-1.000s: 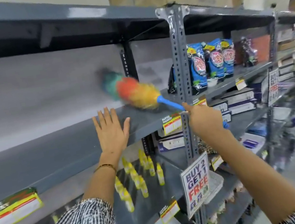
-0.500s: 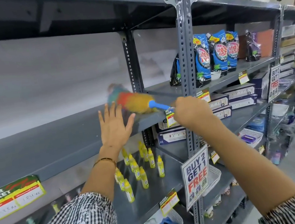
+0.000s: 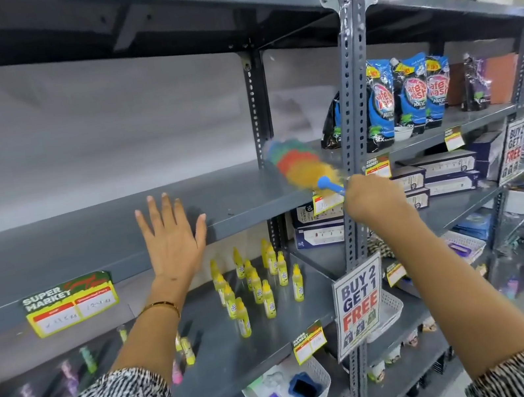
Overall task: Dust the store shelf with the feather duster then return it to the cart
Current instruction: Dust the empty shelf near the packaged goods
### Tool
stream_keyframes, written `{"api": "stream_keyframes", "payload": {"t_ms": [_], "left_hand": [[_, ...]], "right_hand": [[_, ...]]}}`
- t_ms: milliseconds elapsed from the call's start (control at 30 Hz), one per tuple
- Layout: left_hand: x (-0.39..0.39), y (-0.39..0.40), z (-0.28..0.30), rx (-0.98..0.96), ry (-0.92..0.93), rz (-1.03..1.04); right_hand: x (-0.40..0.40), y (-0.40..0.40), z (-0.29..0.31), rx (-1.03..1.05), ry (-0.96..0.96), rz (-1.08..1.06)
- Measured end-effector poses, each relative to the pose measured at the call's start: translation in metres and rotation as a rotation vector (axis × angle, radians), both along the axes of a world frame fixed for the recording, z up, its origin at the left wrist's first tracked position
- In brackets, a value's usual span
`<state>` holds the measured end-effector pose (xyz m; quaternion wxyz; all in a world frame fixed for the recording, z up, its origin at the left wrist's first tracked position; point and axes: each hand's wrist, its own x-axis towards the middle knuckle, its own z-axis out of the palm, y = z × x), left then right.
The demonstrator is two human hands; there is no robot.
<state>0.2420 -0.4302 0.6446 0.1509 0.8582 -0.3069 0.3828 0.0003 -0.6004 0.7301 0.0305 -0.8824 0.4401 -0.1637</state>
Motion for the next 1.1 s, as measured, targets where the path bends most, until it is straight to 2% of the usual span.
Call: {"api": "stream_keyframes", "payload": {"t_ms": [300, 467, 600, 800, 933, 1100], "left_hand": [[0.007, 0.054, 0.000, -0.075, 0.030, 0.105], [0.004, 0.077, 0.003, -0.137, 0.009, 0.127], [0.007, 0.094, 0.012, -0.186, -0.022, 0.141], [0.018, 0.115, -0.003, -0.158, 0.026, 0.185], [0.022, 0.114, -0.009, -0.131, 0.051, 0.230], [0.025, 0.113, -0.010, -0.118, 0.044, 0.240]], "right_hand": [[0.035, 0.102, 0.000, -0.063, 0.022, 0.369], [0.050, 0.156, 0.006, -0.028, 0.052, 0.568], [0.072, 0.166, 0.013, 0.048, 0.018, 0.641], [0.055, 0.106, 0.027, 0.154, -0.162, 0.534], [0.016, 0.052, 0.029, 0.219, -0.291, 0.326], [-0.009, 0.009, 0.017, 0.152, -0.226, -0.010]]}}
